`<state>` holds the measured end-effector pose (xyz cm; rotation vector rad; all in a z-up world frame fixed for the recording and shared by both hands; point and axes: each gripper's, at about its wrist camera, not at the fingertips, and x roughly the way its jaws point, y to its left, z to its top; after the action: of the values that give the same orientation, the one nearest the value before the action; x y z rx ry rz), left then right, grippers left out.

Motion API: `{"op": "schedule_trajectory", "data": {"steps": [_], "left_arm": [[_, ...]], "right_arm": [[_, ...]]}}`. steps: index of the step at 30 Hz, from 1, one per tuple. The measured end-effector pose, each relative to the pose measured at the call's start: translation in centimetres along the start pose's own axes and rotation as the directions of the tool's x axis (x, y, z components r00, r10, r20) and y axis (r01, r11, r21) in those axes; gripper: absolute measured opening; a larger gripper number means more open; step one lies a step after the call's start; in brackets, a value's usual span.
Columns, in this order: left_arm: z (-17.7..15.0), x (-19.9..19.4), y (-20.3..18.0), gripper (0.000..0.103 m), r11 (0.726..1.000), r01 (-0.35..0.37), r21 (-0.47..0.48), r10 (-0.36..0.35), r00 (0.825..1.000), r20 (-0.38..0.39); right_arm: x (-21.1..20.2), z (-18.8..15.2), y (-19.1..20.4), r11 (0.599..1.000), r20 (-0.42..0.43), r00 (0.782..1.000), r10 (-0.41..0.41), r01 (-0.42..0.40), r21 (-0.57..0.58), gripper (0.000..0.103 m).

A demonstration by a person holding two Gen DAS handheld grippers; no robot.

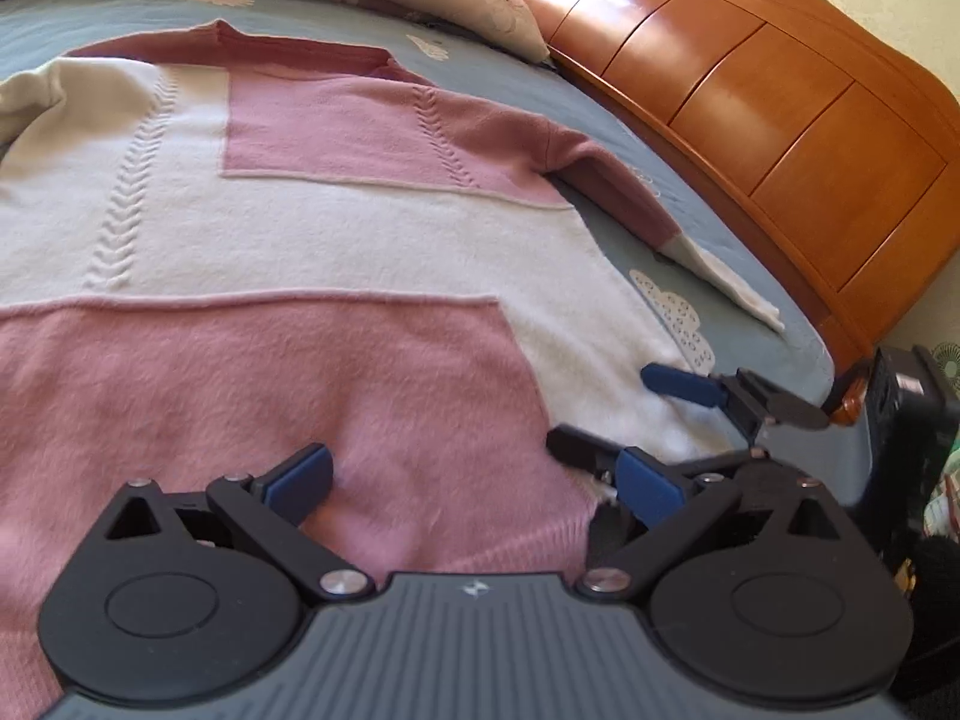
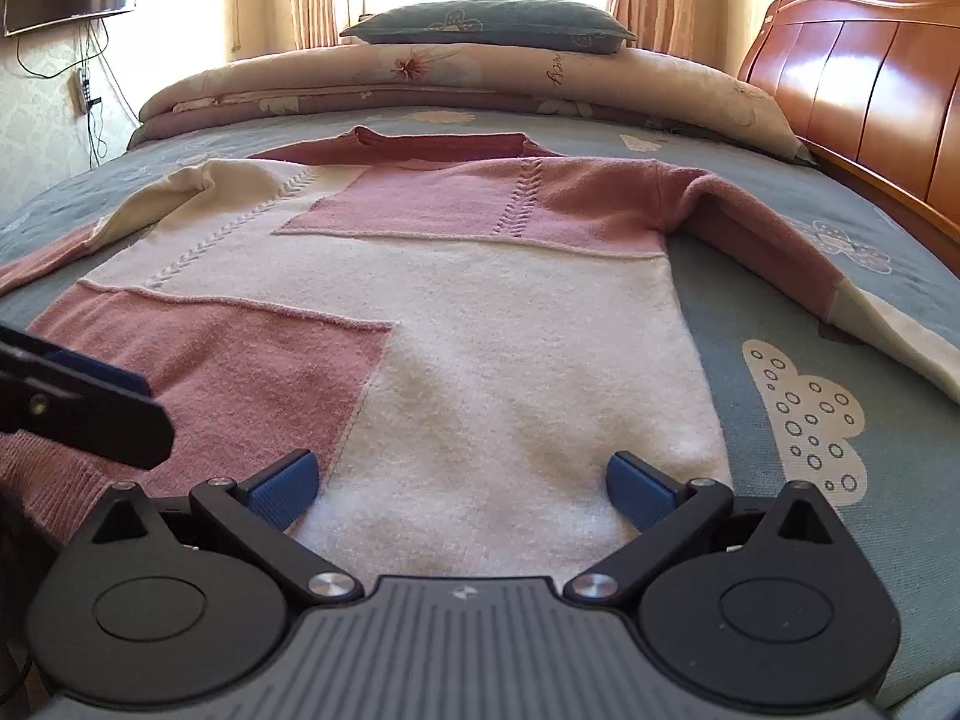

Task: Fold clothes

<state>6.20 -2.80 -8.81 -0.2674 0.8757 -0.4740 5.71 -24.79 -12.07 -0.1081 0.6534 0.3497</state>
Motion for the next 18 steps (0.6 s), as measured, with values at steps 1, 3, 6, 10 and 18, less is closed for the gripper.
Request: {"op": "schedule_trajectory", "data": {"steps": [1,3,6,10,18], "left_arm": [[0.0,-0.3,0.0,0.100,1.000,-0.009,0.001,0.009,1.000,-0.008],[0.6,-0.8,0.1,0.100,0.999,-0.033,0.011,0.033,0.999,-0.006],[2.9,-1.3,0.9,0.100,0.996,-0.084,0.044,0.081,0.995,0.052],[6.2,-0.2,2.8,0.100,0.988,-0.152,0.025,0.150,0.985,0.087],[3.4,0.2,5.4,0.100,0.978,-0.207,-0.025,0.208,0.975,0.082]], "right_arm": [[0.0,0.0,0.0,1.000,0.002,1.000,-0.001,0.001,0.001,0.103],[0.0,-0.1,0.1,1.000,0.011,1.000,0.000,0.000,-0.002,0.103],[0.0,-0.2,0.1,1.000,0.020,1.000,-0.006,0.006,-0.003,0.103],[0.1,-0.2,0.3,1.000,0.019,1.000,-0.015,0.015,0.000,0.103],[0.1,-0.2,0.4,1.000,0.019,1.000,-0.025,0.025,0.006,0.103]]}}
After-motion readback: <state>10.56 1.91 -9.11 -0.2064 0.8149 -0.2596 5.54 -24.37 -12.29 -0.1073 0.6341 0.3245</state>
